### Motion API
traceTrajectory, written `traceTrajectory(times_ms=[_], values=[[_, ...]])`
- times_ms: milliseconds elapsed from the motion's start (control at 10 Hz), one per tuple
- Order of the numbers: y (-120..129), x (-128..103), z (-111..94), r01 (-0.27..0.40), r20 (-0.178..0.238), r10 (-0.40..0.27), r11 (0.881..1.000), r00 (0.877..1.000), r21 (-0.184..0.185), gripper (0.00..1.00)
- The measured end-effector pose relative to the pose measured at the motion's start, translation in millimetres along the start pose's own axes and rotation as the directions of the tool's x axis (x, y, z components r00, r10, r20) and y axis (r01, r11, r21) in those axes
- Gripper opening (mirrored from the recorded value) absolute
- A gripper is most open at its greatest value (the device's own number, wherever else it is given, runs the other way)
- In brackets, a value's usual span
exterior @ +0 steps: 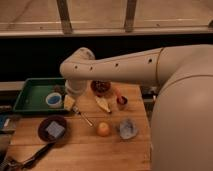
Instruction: Place fork in table surface
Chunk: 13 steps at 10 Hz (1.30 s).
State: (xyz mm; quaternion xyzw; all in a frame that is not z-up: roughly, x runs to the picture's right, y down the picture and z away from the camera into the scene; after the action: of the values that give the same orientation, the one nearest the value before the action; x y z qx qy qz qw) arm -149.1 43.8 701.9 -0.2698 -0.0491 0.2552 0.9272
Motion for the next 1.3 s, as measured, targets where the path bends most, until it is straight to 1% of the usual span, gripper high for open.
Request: traceTrajectory(times_ms=[100,200,300,400,600,700,800,900,1000,1300], values=[[3,-5,1,0.013,-0.002,-0.013,1.0,1.0,-0.007,0.77],[7,-14,9,0.031,-0.023,-0.032,0.999,0.999,-0.017,0.77],[10,-23,18,0.041,-0.04,-0.042,0.999,0.998,-0.028,0.77],[12,-28,34,0.046,-0.062,-0.049,0.998,0.997,-0.042,0.77],[9,-17,73,0.035,-0.101,-0.042,0.998,0.994,-0.061,0.77],[10,-8,100,0.024,-0.127,-0.033,0.997,0.991,-0.074,0.77],[7,5,120,-0.002,-0.149,-0.01,0.997,0.989,-0.082,0.77],[2,21,131,-0.041,-0.172,0.027,0.996,0.985,-0.08,0.77],[-3,31,136,-0.065,-0.184,0.05,0.995,0.982,-0.075,0.77],[0,28,136,-0.062,-0.181,0.047,0.995,0.982,-0.078,0.77]])
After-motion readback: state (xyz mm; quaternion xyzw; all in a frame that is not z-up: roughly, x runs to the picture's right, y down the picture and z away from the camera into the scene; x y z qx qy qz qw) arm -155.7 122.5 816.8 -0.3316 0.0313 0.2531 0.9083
